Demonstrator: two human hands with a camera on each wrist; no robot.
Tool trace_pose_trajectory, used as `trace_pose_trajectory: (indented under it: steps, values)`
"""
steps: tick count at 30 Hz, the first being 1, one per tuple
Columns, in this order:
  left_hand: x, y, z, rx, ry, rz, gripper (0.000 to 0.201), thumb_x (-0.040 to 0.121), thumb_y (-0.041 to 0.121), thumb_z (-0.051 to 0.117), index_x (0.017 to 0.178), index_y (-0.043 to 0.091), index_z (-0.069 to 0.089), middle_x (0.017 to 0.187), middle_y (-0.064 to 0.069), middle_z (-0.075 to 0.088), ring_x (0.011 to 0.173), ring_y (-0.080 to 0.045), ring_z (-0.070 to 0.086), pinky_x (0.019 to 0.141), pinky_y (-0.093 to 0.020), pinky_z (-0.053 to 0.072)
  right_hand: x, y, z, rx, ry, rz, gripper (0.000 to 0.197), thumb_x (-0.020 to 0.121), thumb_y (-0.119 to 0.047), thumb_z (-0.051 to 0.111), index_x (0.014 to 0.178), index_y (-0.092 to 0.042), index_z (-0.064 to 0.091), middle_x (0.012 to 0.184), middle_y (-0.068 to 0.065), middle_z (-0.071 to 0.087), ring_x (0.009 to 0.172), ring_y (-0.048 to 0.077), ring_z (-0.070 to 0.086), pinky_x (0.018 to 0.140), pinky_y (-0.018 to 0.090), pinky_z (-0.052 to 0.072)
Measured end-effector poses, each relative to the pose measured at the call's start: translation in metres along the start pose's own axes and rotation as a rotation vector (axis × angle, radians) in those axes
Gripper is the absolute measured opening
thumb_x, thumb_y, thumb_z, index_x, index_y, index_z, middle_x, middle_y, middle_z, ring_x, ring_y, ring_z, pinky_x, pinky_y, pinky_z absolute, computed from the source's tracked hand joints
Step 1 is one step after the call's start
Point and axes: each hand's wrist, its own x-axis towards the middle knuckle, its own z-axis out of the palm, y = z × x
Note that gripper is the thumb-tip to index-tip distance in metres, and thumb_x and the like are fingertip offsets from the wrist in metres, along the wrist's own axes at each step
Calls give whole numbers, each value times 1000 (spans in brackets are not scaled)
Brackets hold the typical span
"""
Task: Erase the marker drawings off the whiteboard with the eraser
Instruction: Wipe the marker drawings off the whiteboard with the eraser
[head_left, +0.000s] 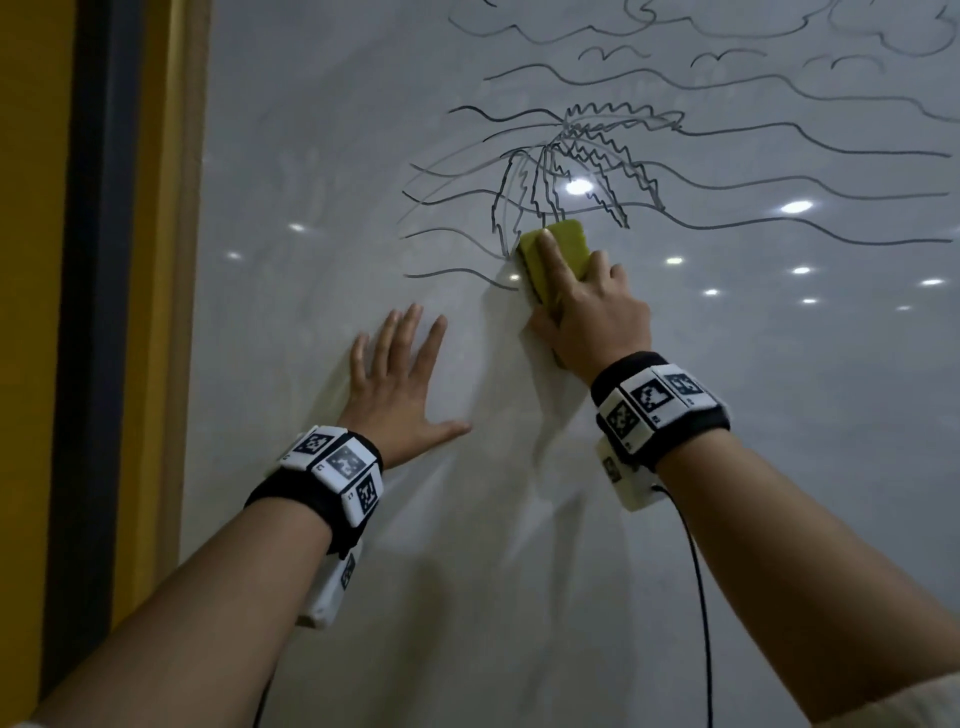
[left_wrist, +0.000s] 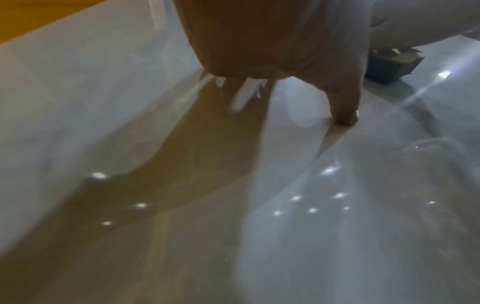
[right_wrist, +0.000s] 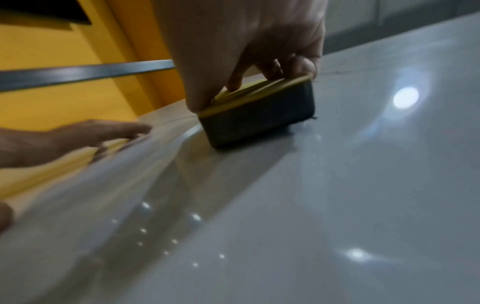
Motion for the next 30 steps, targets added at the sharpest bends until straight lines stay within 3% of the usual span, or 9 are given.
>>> trace_pose_trajectory:
  steps: [3, 5, 8, 13, 19, 23, 27, 28, 30]
  values:
    - [-5, -8, 0, -31, -10, -127, 119, 69, 79, 47, 130, 29, -42, 141, -3, -47, 132, -23, -41, 106, -55, -23, -1, -17, 3, 78, 2, 71, 76, 91, -46, 49, 150, -33, 3, 135, 17, 34, 116, 34, 40, 76, 41, 46]
    - [-8, -11, 2, -74, -25, -170, 121, 67, 81, 47, 129, 27, -42, 134, -3, -52, 128, -23, -44, 106, -58, -22, -3, -26, 8, 54, -8, -24, 75, 92, -44, 48, 151, -32, 3, 132, 17, 35, 114, 33, 40, 69, 39, 43]
    - [-7, -12, 3, -102, -44, -167, 122, 67, 80, 48, 129, 26, -43, 131, -2, -54, 127, -23, -45, 106, -59, -22, 2, -20, 3, -59, -12, -152, 73, 93, -45, 45, 150, -33, 3, 130, 17, 37, 111, 32, 42, 63, 35, 37]
    - [-7, -17, 3, -92, -86, -134, 121, 69, 80, 47, 127, 27, -44, 127, 0, -58, 122, -23, -50, 104, -58, -24, 12, -25, -2, 1, -3, -37, 75, 92, -47, 46, 150, -32, 1, 135, 17, 34, 115, 33, 41, 70, 37, 42]
    - [-8, -18, 0, -94, -106, -122, 119, 70, 80, 47, 126, 27, -44, 128, 1, -57, 123, -21, -48, 102, -56, -26, 15, -20, -5, -177, -3, -257, 71, 93, -46, 44, 151, -31, 4, 127, 17, 40, 109, 32, 44, 64, 34, 33]
    - [-9, -18, -2, -90, -116, -122, 118, 70, 80, 45, 126, 27, -44, 130, -1, -54, 124, -22, -47, 103, -56, -25, 23, -23, -13, -187, 26, -222, 69, 94, -44, 43, 151, -31, 6, 128, 18, 40, 110, 34, 44, 67, 37, 39]
    - [-8, -19, -3, -87, -119, -107, 117, 70, 81, 44, 126, 27, -44, 129, -2, -55, 124, -23, -47, 103, -57, -25, 15, -40, -2, -176, 24, -346, 69, 85, -39, 60, 146, -25, 31, 109, 22, 54, 89, 35, 55, 57, 35, 42]
    - [-8, -20, -2, -90, -119, -104, 117, 70, 80, 44, 126, 27, -43, 129, -1, -55, 124, -23, -47, 103, -57, -24, 17, -40, -1, -199, 67, -395, 68, 84, -40, 61, 145, -25, 34, 107, 22, 55, 86, 35, 56, 58, 37, 45]
    - [-8, -20, -1, -85, -115, -104, 117, 70, 81, 43, 126, 28, -44, 128, -1, -56, 124, -23, -47, 103, -58, -24, 25, -38, -7, -245, 34, -425, 67, 91, -42, 50, 149, -29, 20, 119, 21, 49, 99, 36, 51, 73, 42, 45]
